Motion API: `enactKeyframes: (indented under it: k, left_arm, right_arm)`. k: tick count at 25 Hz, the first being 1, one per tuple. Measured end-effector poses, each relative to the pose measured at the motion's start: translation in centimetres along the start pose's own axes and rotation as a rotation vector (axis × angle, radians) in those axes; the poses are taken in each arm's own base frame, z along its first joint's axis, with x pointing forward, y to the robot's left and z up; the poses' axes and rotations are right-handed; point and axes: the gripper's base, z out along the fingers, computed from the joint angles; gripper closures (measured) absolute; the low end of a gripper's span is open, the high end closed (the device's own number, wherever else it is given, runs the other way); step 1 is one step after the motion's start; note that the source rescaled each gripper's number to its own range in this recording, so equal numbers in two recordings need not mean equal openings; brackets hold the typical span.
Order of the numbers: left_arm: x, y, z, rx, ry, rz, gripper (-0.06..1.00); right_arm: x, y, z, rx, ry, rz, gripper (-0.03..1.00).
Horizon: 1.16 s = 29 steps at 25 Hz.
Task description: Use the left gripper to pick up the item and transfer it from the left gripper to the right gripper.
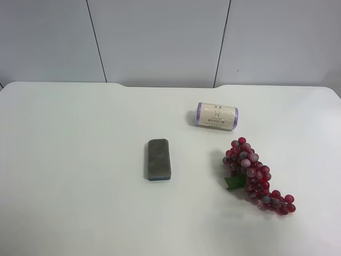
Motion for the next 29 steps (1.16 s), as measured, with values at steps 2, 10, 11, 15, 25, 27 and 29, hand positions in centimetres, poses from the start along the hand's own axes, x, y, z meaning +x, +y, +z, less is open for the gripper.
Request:
enactKeyframes:
  k: [2,10,11,15,25,27,29]
  left_arm:
    - [0.00,0.00,0.00,0.000,0.000,0.000,-0.05]
    - [0.00,0.00,0.00,0.000,0.000,0.000,-0.05]
    - [0.00,0.00,0.00,0.000,0.000,0.000,-0.05]
    - [0.00,0.00,0.00,0.000,0.000,0.000,-0.05]
    - [0.00,0.00,0.00,0.000,0.000,0.000,-0.05]
    - [0.00,0.00,0.00,0.000,0.000,0.000,-0.05]
    - [0.00,0.00,0.00,0.000,0.000,0.000,-0.05]
  right_arm:
    - [0.00,0.00,0.00,0.000,0.000,0.000,-0.03]
    - [0.00,0.00,0.00,0.000,0.000,0.001,-0.03]
    - [0.00,0.00,0.00,0.000,0.000,0.001,-0.03]
    - [0.00,0.00,0.00,0.000,0.000,0.001,-0.03]
    - [0.00,0.00,0.00,0.000,0.000,0.001,-0.03]
    - [0.00,0.00,0.00,0.000,0.000,0.001,-0.03]
    - [0.00,0.00,0.00,0.000,0.000,0.001,-0.03]
